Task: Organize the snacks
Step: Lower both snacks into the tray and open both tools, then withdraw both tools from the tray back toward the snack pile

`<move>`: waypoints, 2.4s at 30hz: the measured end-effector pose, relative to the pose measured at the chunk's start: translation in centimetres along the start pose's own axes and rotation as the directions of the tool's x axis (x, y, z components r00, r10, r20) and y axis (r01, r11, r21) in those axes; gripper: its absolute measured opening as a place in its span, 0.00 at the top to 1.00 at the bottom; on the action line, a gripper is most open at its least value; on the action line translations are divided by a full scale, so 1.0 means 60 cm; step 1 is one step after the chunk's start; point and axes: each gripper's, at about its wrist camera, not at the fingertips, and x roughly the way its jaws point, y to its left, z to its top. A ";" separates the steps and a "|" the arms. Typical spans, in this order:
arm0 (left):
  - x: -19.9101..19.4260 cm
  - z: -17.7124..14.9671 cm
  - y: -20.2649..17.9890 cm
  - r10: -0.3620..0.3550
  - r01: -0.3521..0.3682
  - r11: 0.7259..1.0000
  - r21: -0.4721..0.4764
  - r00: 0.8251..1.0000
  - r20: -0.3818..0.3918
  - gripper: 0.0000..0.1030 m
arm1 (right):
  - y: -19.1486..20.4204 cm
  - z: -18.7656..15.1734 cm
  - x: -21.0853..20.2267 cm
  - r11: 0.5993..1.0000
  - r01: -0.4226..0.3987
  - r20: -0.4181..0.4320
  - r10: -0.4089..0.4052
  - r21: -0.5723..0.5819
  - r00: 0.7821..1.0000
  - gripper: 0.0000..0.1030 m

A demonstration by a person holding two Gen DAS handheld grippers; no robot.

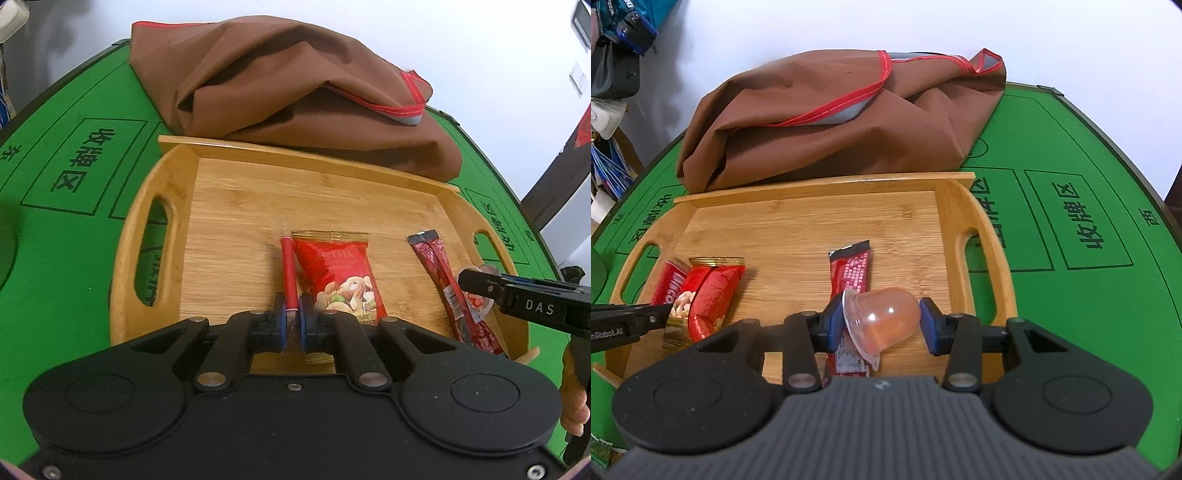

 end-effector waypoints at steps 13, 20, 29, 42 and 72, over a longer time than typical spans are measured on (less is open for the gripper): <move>0.007 -0.005 -0.018 -0.054 0.054 0.998 0.034 0.999 -0.007 0.91 | 0.008 -0.001 0.000 0.997 -0.079 -0.031 0.079 0.000 0.996 0.55; -0.003 -0.007 -0.021 0.004 -0.005 0.998 0.062 1.000 0.017 0.67 | 0.000 0.000 -0.002 0.997 -0.083 -0.033 0.083 0.007 0.996 0.52; -0.012 -0.015 -0.010 0.028 -0.029 0.998 0.063 0.999 0.028 0.45 | -0.009 -0.001 -0.015 0.997 -0.077 -0.019 0.077 0.008 0.997 0.39; -0.067 -0.044 -0.025 0.062 -0.077 0.989 0.127 0.990 0.124 0.11 | -0.002 -0.023 -0.063 0.995 -0.077 0.046 0.080 -0.067 0.996 0.24; -0.200 -0.229 -0.033 0.032 -0.074 0.985 0.156 0.967 0.254 0.00 | 0.010 -0.214 -0.196 0.973 -0.107 0.191 0.147 -0.207 0.970 0.00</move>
